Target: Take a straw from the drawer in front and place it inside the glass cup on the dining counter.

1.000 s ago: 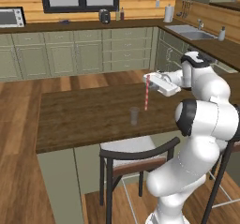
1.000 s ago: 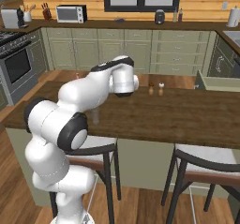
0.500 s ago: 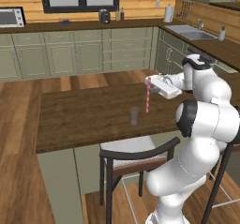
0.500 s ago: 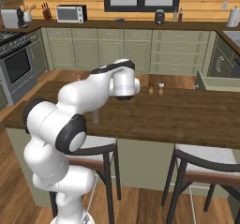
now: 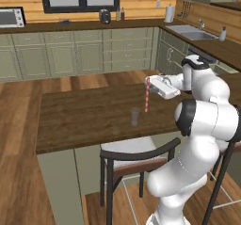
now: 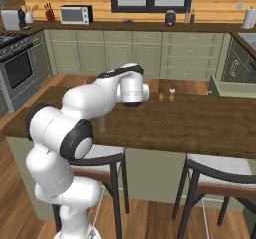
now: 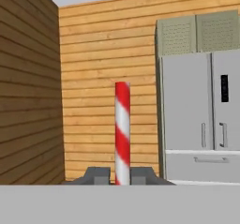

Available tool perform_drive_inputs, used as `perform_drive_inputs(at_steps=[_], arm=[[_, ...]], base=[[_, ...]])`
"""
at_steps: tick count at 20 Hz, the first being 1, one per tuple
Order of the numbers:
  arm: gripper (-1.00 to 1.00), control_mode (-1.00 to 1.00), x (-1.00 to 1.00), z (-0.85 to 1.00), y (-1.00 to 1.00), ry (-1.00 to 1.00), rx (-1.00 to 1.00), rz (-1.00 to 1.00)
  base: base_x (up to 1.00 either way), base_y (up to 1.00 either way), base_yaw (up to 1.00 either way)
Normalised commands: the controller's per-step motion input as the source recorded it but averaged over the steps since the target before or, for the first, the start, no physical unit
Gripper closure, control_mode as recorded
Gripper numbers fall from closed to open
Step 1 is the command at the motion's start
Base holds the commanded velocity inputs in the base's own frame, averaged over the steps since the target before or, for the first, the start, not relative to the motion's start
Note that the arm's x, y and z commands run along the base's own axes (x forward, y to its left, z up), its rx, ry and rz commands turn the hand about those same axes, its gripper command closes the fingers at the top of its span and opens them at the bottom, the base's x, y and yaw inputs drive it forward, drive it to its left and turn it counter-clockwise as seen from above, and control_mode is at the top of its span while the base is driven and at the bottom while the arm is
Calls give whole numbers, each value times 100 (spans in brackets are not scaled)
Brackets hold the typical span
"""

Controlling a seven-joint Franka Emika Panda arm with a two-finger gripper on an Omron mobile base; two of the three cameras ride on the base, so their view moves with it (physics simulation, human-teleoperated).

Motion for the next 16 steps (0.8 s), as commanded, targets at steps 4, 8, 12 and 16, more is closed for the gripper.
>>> perform_drive_inputs(at_steps=[4,8,12,16], arm=[[100,-100,20,0,0,0,0,-1],[100,-100,14,-8,0,0,0,-2],[100,-100,1,-22,0,-1,-1,-4],[100,-100,2,-19,0,-1,0,-8]], base=[[0,0,0],[0,0,0],[0,0,0],[0,0,0]])
